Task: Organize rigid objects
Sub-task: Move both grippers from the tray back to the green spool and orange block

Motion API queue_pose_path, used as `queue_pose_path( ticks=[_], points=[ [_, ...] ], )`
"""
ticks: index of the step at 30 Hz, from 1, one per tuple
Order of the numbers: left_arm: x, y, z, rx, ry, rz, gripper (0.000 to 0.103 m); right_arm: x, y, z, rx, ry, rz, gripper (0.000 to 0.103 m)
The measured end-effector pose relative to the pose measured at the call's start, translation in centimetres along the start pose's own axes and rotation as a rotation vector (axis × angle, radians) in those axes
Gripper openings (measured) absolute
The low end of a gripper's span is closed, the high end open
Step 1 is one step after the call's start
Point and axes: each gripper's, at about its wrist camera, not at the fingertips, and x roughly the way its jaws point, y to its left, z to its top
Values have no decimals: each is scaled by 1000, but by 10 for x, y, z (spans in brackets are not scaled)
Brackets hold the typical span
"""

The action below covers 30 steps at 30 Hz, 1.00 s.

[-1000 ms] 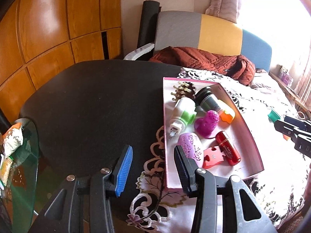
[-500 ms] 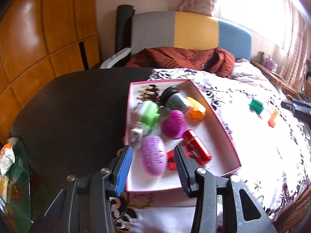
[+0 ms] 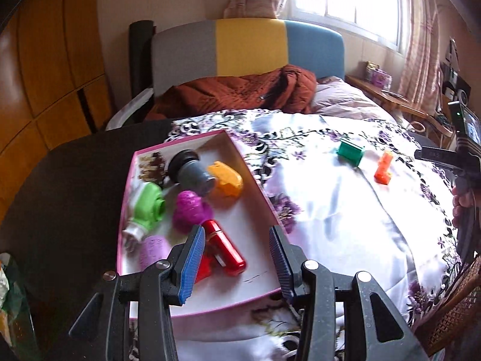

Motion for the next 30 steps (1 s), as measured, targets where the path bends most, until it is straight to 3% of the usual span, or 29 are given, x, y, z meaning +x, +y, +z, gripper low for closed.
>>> queue_pose_path(
  ticks=[3,16,23,28,30],
  points=[
    [4,-16,5,32,3,-16,45,-2,3,-2,-8,-4,-2,73],
    [35,-62,17,85,73,-107,45,1,-16,1,84,15,-8,76],
    [69,-90,40,119,118,-149,45,7,-31,2,175,48,15,76],
    [100,-117,66,156,140,-186,56,12,-34,2,201,73,39,77],
    [113,-129,78,162,146,-228,66,14,-34,2,204,78,47,77]
  ],
)
